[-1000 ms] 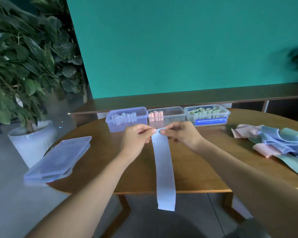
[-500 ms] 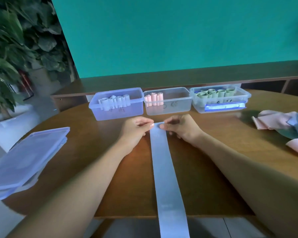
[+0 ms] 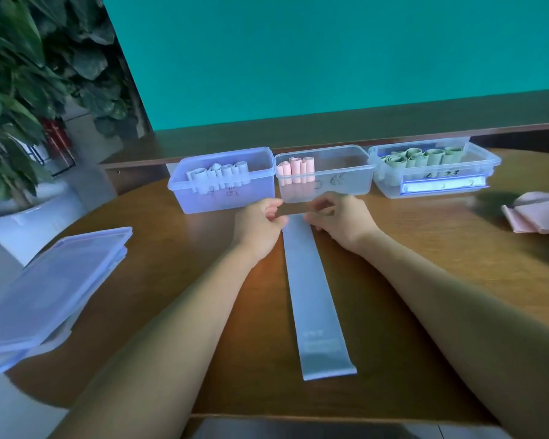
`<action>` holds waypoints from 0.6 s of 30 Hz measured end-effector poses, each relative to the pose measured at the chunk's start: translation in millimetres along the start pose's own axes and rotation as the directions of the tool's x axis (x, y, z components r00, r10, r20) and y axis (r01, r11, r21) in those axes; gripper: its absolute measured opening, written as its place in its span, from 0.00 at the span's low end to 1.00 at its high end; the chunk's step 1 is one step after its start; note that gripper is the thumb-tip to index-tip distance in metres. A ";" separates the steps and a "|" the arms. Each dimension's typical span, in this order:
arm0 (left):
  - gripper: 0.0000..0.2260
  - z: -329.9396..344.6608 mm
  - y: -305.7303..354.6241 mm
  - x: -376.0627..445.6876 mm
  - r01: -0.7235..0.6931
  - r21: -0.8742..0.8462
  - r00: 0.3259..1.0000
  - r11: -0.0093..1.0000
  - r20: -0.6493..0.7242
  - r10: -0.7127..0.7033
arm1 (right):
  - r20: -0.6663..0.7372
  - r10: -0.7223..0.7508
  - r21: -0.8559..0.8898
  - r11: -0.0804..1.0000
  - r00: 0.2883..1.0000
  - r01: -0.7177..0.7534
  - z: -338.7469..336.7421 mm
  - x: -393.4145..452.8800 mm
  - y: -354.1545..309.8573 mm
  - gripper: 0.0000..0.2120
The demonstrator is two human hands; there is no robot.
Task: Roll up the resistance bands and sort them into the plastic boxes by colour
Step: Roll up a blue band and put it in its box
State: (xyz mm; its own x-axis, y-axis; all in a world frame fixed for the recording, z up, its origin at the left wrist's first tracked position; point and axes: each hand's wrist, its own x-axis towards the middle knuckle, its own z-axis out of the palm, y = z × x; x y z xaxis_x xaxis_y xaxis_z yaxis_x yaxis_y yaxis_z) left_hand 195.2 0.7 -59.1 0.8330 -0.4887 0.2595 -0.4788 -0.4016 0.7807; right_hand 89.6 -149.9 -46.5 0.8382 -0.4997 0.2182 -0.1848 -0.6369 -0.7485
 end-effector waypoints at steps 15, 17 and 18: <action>0.15 -46.1 30.8 -160.1 -0.192 0.242 0.972 0.951 0.182 0.149 | 0.147 -0.268 0.008 0.963 0.952 0.269 -30.4 -163.7 -13.9 0.10; 0.14 -52.8 31.5 -189.8 -0.247 0.219 0.962 0.944 0.170 0.213 | 0.202 -0.270 0.121 0.961 0.941 0.250 -33.4 -184.0 -18.4 0.10; 0.13 -55.5 31.7 -198.4 -0.268 0.199 0.958 0.943 0.155 0.239 | 0.221 -0.267 0.166 0.958 0.938 0.234 -35.7 -191.0 -19.9 0.09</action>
State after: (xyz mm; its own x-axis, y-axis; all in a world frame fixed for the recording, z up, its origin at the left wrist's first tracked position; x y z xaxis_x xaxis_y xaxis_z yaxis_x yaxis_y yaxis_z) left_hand 30.1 127.9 -54.3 0.6407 -0.6847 0.3474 -0.7296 -0.4021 0.5531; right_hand -85.2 -62.7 -50.9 0.9491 -0.1688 0.2659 0.1039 -0.6294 -0.7701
